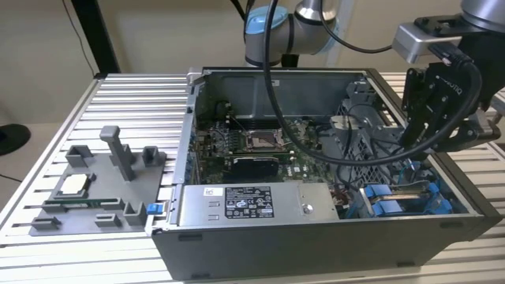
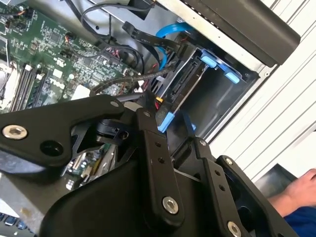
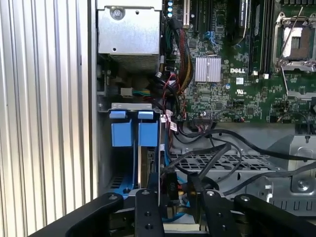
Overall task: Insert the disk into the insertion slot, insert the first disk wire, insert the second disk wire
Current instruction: 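Insert the first disk wire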
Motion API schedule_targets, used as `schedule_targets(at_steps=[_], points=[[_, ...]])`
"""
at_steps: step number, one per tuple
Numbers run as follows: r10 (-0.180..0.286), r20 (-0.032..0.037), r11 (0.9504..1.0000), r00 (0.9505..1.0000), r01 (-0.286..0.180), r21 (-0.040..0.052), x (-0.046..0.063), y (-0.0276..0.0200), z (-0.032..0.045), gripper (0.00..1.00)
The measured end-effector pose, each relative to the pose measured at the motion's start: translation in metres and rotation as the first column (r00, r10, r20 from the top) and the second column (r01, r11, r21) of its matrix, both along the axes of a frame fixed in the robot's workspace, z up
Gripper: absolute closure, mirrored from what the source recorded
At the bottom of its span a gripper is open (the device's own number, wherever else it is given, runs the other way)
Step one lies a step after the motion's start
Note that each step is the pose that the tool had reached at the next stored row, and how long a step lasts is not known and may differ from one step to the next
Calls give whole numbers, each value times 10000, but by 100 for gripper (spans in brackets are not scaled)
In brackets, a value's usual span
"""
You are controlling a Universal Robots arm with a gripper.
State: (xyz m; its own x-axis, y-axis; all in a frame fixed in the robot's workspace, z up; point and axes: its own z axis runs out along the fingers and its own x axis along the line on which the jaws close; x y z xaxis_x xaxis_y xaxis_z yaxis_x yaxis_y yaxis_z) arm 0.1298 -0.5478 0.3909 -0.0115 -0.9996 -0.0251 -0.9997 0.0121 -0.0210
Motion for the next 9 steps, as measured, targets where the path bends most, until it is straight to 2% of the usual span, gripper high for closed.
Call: schedule_targets(at_steps=[4, 9], points=[[1, 0, 9999, 10000, -1, 135, 0, -6, -3, 0], [1, 0, 9998, 10000, -1, 193, 0, -18, -3, 0]])
